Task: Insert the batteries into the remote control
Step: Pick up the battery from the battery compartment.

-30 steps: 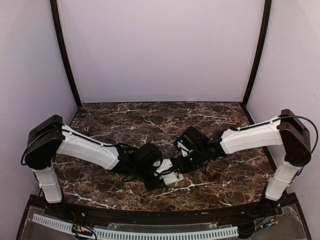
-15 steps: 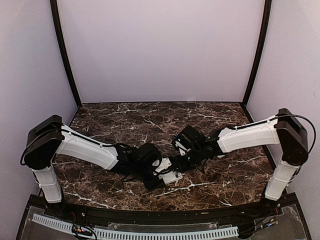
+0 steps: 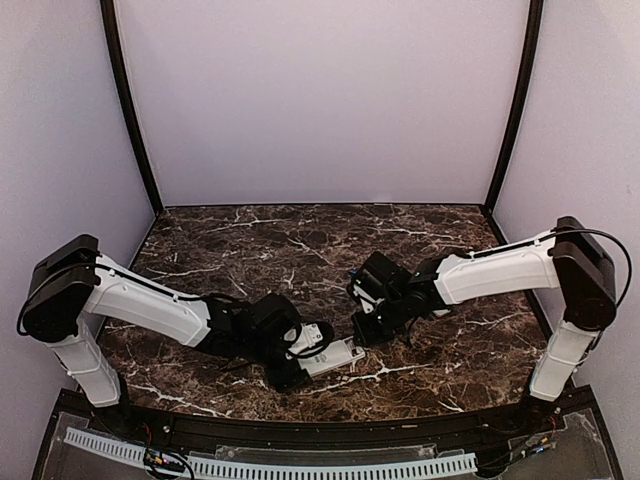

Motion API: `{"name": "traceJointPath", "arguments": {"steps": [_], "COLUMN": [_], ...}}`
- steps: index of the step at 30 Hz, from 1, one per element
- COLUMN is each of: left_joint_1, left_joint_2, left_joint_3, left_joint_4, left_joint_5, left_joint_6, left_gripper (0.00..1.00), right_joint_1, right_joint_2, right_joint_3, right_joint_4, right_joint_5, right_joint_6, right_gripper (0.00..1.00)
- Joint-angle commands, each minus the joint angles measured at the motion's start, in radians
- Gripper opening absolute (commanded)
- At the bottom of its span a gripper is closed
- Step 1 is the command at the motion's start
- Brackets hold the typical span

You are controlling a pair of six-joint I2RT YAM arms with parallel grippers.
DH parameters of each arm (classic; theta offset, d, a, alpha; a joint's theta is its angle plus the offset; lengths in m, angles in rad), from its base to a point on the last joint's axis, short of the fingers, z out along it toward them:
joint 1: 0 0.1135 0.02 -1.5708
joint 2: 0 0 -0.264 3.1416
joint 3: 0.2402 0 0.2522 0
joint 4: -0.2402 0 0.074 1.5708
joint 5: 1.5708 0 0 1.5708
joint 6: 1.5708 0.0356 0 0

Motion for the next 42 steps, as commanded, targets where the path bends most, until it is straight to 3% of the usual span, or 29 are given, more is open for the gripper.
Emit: {"name": "traceJointPath", "arguments": {"steps": [1, 17, 38, 42], "left_joint_1": [-0.003, 0.008, 0.008, 0.008], "left_joint_2": [-0.078, -0.079, -0.063, -0.066], "left_joint_3": [-0.057, -0.082, -0.087, -0.087], "left_joint_4": [-0.013, 0.016, 0.019, 0.016], "left_joint_5": [-0.003, -0.041, -0.041, -0.069], "left_joint_6": [-0.021, -0.022, -0.014, -0.014], "left_gripper": [0.78, 0.78, 0.78, 0.78], "right_joint_1": [-0.001, 0.035, 0.055, 0.054], "right_joint_2": [0.029, 0.106, 0.226, 0.24], "right_joint_3": [0.038, 0.13, 0.185, 0.186], "right_joint_4": [-0.027, -0.113, -0.199, -0.2], "right_joint_5": [0.007, 0.044, 0.101, 0.104], "right_joint_6": [0.021, 0.026, 0.025, 0.025], "right_gripper": [0.18, 0.11, 0.12, 0.07]}}
